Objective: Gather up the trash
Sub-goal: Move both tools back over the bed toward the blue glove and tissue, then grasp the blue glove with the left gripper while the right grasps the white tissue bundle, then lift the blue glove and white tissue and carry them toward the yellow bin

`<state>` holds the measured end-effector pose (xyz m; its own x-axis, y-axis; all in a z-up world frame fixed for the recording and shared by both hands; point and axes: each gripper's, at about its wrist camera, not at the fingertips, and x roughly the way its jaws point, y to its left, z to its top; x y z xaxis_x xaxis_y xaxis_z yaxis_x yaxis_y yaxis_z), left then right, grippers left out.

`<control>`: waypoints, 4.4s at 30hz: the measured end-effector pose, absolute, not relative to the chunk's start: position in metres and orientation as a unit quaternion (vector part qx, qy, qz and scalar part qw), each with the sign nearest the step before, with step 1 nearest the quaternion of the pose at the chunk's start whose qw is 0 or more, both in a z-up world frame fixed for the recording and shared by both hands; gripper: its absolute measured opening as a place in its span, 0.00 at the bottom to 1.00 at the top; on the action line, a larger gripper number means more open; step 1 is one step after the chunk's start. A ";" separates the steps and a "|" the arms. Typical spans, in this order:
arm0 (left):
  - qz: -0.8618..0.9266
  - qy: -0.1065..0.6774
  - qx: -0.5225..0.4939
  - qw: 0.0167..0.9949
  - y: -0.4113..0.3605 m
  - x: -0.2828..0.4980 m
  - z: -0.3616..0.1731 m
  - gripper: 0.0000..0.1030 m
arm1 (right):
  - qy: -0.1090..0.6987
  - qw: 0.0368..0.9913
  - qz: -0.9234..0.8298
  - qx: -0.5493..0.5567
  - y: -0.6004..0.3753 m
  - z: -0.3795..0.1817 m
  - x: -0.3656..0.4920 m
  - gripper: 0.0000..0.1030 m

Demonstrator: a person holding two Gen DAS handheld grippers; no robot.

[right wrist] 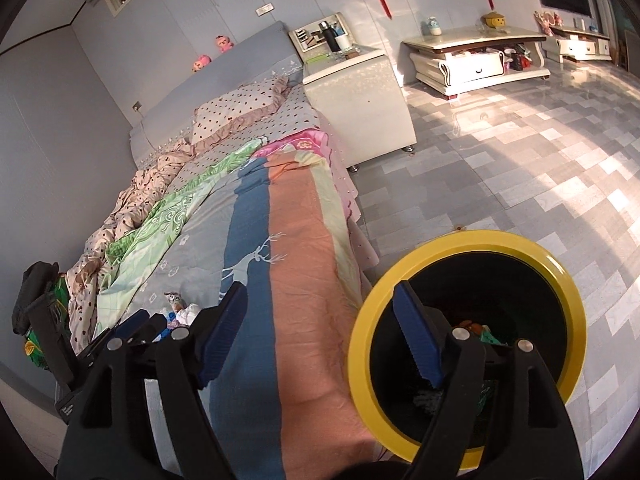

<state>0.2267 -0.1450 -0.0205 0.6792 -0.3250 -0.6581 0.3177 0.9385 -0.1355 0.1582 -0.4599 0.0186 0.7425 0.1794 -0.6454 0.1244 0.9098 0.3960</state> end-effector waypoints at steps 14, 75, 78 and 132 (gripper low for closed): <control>-0.079 0.384 -0.011 0.920 -0.025 0.240 -0.050 0.64 | 0.380 0.903 0.100 0.173 -0.345 0.021 0.187 0.71; -0.083 0.456 -0.109 0.879 0.074 0.290 -0.147 0.03 | 0.536 0.807 0.247 0.001 -0.086 -0.139 0.225 0.23; -0.083 0.451 -0.107 0.882 0.076 0.283 -0.137 0.03 | 0.529 0.812 0.247 0.012 -0.099 -0.129 0.219 0.23; -0.283 0.334 -0.027 0.899 -0.188 0.208 0.050 0.03 | 0.313 0.928 0.036 0.198 -0.468 0.070 0.131 0.24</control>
